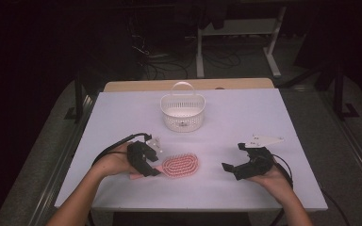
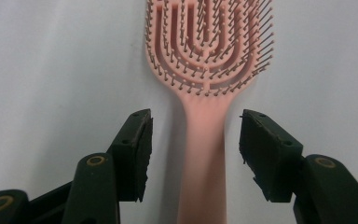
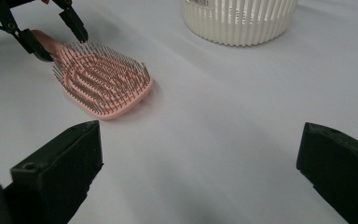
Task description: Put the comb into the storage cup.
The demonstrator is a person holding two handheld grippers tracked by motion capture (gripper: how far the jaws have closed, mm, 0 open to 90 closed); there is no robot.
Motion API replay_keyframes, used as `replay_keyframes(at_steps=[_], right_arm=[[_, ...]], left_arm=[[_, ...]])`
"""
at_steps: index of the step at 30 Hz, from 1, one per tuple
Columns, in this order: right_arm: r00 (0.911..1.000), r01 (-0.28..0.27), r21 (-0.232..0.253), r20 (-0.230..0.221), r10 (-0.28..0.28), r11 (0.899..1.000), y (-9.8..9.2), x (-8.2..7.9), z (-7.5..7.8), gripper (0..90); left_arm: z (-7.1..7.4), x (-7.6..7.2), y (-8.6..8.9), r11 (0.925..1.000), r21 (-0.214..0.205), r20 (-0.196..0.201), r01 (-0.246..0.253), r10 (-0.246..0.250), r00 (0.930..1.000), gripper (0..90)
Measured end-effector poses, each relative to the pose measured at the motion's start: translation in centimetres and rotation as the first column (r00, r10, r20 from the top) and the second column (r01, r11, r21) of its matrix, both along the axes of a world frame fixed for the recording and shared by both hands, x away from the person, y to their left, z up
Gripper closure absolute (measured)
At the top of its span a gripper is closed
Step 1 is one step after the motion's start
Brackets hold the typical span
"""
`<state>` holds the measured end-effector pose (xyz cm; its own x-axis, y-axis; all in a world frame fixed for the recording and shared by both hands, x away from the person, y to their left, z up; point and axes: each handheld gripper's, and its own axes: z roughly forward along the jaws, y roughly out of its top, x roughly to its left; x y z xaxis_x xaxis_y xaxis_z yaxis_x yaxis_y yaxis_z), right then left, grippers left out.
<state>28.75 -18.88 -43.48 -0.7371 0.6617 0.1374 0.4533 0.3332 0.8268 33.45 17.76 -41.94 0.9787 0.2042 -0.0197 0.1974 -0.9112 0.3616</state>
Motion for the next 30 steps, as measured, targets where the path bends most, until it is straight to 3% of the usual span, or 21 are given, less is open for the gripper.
replay_keyframes(at_steps=[24, 30], right_arm=[[1.0000, 0.002, 0.000, 0.000, -0.002, 1.000, 0.0, 0.0, 0.0, 0.0], [1.0000, 0.003, 0.001, -0.001, -0.003, 1.000, 0.0, 0.0, 0.0, 0.0]], left_arm=[[-0.9, 0.1, -1.1, 0.9946, 0.098, -0.018, 0.034, -0.032, 0.9993, 58.7], [-0.9, 0.1, -1.4, 0.9937, 0.107, -0.016, 0.034, -0.033, 0.9993, 61.3]])
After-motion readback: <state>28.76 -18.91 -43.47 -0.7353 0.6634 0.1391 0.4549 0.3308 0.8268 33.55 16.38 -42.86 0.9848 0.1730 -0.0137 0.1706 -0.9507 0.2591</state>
